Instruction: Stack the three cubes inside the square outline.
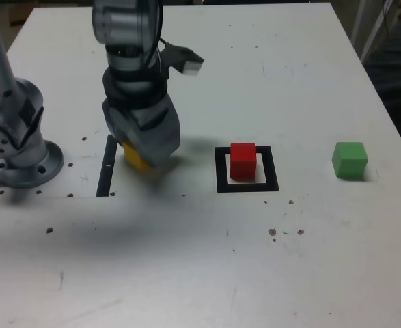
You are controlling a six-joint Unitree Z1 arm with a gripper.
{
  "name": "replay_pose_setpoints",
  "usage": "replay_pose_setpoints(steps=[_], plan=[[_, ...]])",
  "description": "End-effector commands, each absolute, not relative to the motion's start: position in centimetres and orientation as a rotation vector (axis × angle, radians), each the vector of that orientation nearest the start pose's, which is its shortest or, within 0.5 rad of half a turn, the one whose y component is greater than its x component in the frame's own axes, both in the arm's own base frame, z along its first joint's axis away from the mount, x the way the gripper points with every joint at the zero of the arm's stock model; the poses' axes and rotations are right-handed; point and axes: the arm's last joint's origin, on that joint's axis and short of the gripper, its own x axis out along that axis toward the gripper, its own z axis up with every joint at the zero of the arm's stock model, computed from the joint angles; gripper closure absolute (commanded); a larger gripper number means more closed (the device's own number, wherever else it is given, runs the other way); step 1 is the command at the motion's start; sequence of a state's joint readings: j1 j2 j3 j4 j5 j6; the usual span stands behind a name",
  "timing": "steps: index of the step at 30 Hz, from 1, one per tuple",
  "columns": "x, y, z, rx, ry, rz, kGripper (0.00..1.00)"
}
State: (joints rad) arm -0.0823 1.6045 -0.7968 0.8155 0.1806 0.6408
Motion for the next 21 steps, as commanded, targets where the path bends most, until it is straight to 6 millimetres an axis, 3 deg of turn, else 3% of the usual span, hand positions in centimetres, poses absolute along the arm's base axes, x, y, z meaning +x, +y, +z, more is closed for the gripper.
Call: replay_pose_setpoints(steps=[1,12,21], plan=[[20.1,-0.8,22.4,0.696,1.580,-0.432,0.70],[22.4,-0.8,28.0,0.591,1.604,-0.272,0.70],[24.9,-1.1,30.7,0.491,1.631,-0.191,0.70]])
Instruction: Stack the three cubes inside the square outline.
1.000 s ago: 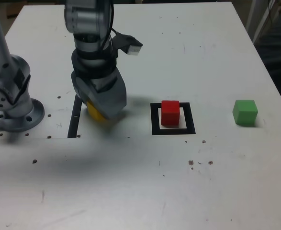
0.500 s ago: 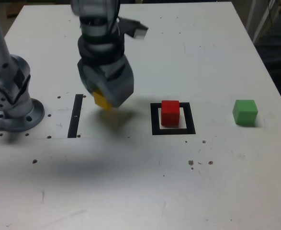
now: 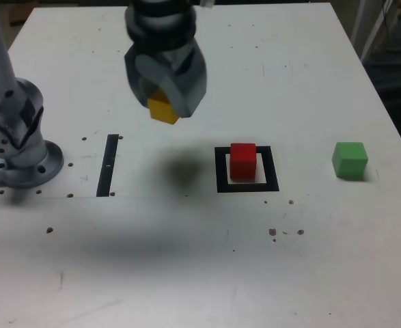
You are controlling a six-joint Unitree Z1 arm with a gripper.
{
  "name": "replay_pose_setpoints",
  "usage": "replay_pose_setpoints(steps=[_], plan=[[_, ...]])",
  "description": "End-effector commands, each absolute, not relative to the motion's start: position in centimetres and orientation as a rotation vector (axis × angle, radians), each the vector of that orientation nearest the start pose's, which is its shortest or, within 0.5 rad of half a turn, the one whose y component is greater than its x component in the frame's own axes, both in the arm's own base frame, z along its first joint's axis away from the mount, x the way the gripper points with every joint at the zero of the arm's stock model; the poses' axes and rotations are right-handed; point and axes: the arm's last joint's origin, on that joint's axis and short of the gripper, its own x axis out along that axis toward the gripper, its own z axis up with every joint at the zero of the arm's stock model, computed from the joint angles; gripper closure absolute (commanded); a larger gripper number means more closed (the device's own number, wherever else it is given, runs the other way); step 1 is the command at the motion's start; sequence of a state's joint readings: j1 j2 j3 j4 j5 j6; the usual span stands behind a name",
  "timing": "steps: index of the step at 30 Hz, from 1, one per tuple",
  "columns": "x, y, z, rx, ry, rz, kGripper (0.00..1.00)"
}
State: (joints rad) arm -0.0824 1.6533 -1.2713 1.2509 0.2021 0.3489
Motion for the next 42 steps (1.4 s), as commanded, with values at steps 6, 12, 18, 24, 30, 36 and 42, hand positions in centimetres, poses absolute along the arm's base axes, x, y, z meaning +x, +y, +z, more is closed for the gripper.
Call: replay_pose_setpoints(steps=[6,12,18,24,30,36,42], plan=[[27.0,-1.3,31.5,0.421,1.652,-0.140,0.70],[28.9,-1.6,32.1,0.325,1.651,-0.068,0.70],[31.0,-1.9,32.2,0.251,1.648,-0.051,0.70],[32.6,-2.2,31.4,0.200,1.658,-0.038,0.70],[33.9,-2.4,30.3,0.179,1.672,-0.033,0.70],[35.2,-2.5,29.4,0.175,1.683,-0.036,0.70],[36.1,-2.6,28.5,0.170,1.697,-0.041,0.70]])
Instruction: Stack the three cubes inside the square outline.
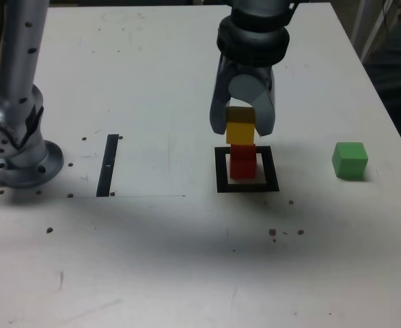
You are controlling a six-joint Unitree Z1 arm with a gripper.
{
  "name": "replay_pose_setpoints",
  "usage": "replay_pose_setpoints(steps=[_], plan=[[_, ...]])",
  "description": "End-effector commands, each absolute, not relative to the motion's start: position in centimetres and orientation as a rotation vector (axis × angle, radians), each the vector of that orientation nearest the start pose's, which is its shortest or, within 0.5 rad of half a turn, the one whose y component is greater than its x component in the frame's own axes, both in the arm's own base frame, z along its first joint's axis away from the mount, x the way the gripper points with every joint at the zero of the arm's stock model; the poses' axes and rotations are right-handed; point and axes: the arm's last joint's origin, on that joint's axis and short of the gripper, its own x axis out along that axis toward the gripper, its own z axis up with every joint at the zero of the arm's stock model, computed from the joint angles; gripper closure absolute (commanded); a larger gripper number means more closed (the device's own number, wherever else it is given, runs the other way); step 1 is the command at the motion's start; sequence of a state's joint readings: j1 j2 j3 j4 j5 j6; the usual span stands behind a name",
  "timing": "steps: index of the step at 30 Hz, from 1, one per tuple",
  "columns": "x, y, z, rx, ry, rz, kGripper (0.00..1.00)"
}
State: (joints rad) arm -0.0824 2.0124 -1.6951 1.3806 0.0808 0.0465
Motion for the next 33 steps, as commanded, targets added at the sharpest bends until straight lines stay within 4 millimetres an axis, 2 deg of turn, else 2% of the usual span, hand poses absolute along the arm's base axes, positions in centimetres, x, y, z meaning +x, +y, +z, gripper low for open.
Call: replay_pose_setpoints(steps=[1,22,24,29,31,33], plan=[[36.2,-2.6,28.3,0.168,1.700,-0.042,0.70],[37.3,-1.6,26.0,0.139,1.734,-0.055,0.68],[37.3,-1.5,25.8,0.136,1.735,-0.058,0.58],[37.4,-1.4,25.4,0.131,1.733,-0.065,0.10],[37.3,-1.4,25.3,0.130,1.733,-0.066,0.01],[37.2,-1.3,25.3,0.129,1.731,-0.065,0.00]])
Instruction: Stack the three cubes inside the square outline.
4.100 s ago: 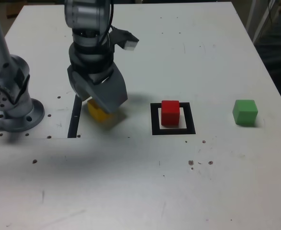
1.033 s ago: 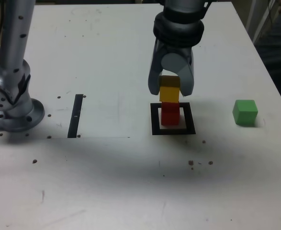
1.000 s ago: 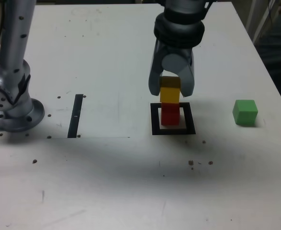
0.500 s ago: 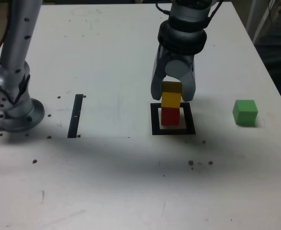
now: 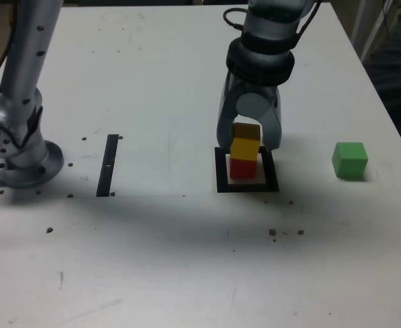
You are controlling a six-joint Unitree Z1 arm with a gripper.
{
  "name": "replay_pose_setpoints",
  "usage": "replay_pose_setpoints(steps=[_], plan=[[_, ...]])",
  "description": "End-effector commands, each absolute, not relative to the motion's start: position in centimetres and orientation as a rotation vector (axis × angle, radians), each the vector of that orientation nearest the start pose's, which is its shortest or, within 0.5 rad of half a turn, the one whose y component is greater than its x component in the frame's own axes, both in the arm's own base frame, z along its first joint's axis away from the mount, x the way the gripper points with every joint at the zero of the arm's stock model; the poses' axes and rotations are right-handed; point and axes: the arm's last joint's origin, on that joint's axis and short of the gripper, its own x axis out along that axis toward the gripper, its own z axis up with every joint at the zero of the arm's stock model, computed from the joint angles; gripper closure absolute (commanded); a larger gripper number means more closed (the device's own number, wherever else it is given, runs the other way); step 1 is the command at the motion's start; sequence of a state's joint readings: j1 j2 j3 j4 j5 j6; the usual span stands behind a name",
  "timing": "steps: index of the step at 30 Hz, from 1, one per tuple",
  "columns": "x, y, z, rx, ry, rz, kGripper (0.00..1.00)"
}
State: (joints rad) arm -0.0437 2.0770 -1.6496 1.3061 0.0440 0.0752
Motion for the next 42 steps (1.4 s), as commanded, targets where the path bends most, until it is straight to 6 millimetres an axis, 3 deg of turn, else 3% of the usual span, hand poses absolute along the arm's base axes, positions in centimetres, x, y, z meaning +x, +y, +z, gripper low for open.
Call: replay_pose_setpoints(steps=[1,9,21,31,42], plan=[[37.1,-1.3,25.3,0.128,1.729,-0.064,0.00],[35.8,-0.9,26.4,0.131,1.685,-0.047,0.00],[33.8,-0.1,31.0,0.297,1.620,0.036,0.00],[36.7,0.2,34.4,0.548,1.572,-0.088,0.00],[40.6,-0.1,34.1,0.600,1.540,-0.170,0.00]])
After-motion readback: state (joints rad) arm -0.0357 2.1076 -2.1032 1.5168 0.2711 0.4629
